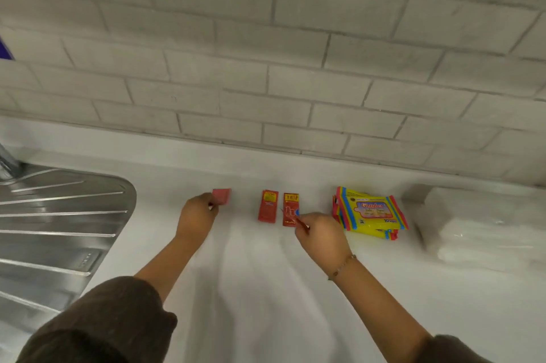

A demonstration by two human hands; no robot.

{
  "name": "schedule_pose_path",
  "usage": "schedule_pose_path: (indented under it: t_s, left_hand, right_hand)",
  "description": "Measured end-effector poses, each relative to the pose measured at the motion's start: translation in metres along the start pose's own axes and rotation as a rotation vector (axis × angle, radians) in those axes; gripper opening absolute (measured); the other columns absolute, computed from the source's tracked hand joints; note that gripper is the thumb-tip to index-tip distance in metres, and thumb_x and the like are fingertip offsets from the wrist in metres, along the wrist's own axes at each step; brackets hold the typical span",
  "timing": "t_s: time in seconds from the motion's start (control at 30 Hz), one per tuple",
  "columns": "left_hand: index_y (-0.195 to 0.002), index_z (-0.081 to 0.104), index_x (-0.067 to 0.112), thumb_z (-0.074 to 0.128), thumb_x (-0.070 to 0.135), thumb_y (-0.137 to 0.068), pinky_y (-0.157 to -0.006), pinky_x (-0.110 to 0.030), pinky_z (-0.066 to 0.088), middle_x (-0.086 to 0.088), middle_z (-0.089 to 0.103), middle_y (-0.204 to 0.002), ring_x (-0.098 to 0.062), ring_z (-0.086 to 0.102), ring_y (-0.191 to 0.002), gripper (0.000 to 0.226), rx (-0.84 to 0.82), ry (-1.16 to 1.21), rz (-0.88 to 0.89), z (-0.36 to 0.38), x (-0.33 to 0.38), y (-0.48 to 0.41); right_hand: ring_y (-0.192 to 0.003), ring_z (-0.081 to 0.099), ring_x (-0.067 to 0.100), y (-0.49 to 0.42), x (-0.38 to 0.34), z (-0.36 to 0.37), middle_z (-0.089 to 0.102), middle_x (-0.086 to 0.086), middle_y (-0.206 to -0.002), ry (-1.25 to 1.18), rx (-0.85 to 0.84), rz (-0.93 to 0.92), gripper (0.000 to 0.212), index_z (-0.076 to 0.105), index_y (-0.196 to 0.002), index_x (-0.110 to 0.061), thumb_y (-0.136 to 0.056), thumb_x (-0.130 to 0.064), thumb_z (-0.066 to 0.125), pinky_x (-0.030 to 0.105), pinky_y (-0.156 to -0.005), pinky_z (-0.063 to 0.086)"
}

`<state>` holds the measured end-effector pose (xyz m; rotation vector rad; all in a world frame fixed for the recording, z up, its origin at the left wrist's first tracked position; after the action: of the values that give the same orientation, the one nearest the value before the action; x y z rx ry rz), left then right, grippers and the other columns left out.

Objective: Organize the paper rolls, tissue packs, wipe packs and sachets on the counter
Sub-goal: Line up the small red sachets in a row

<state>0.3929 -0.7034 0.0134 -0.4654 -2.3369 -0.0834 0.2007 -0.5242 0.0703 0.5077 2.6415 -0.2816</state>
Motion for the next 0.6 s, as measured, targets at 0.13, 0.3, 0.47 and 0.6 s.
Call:
schedule_pose_path:
  t_s: [0.13, 0.3, 0.47, 0.6]
  left_hand:
    - [-0.088, 0.067, 0.002, 0.048, 0.006, -0.088, -0.062, -0.03, 0.039, -0.018, 0.067, -0.087, -0.033, 0.061, -0.077, 0.02, -0.143, -0.09, -0.089, 0.025, -0.02, 0.0]
    - [-0.098, 0.066, 0.003, 0.047, 0.009, -0.091, -0.076, -0.033, 0.045, -0.015, 0.068, -0.098, -0.031, 0.062, -0.087, 0.022, -0.202, -0.12, -0.033, 0.028, -0.024, -0.002]
    - [-0.109, 0.066, 0.009, 0.047, 0.006, -0.09, -0.092, -0.029, 0.042, -0.013, 0.065, -0.119, -0.029, 0.057, -0.114, 0.027, -0.235, -0.17, 0.007, 0.025, -0.023, 0.0]
    - [-0.117, 0.063, 0.013, 0.05, 0.013, -0.091, -0.101, -0.03, 0.038, -0.011, 0.06, -0.129, -0.026, 0.047, -0.129, 0.029, -0.157, -0.163, 0.009, 0.013, -0.008, 0.009]
  right_hand:
    - [-0.09, 0.062, 0.032, -0.048, -0.03, 0.033, 0.068, 0.017, -0.095, 0.056, -0.087, -0.053, 0.028, 0.065, -0.098, -0.005, -0.094, -0.018, 0.041, 0.032, -0.069, 0.037]
    - [-0.105, 0.059, 0.035, -0.086, -0.057, 0.092, 0.062, 0.022, -0.111, 0.187, -0.25, -0.088, 0.032, 0.06, -0.113, 0.0, -0.092, -0.001, 0.036, 0.037, -0.086, 0.046]
    - [-0.11, 0.052, 0.034, -0.079, -0.061, 0.13, 0.056, 0.021, -0.119, 0.445, -0.373, -0.131, 0.028, 0.057, -0.115, 0.002, -0.094, -0.01, 0.042, 0.039, -0.092, 0.044]
    - [-0.121, 0.043, 0.037, -0.072, -0.06, 0.095, 0.054, 0.017, -0.125, 0.359, -0.254, -0.176, 0.032, 0.055, -0.115, -0.001, -0.091, -0.019, 0.044, 0.043, -0.096, 0.04]
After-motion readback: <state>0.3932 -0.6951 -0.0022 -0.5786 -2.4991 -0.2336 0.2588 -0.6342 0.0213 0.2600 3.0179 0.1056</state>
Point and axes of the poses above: each hand's wrist, its own y-axis away from the middle knuckle, its own z-axis out of the palm, x = y × z, the point moved 6 cm from there along -y, towards the middle knuckle
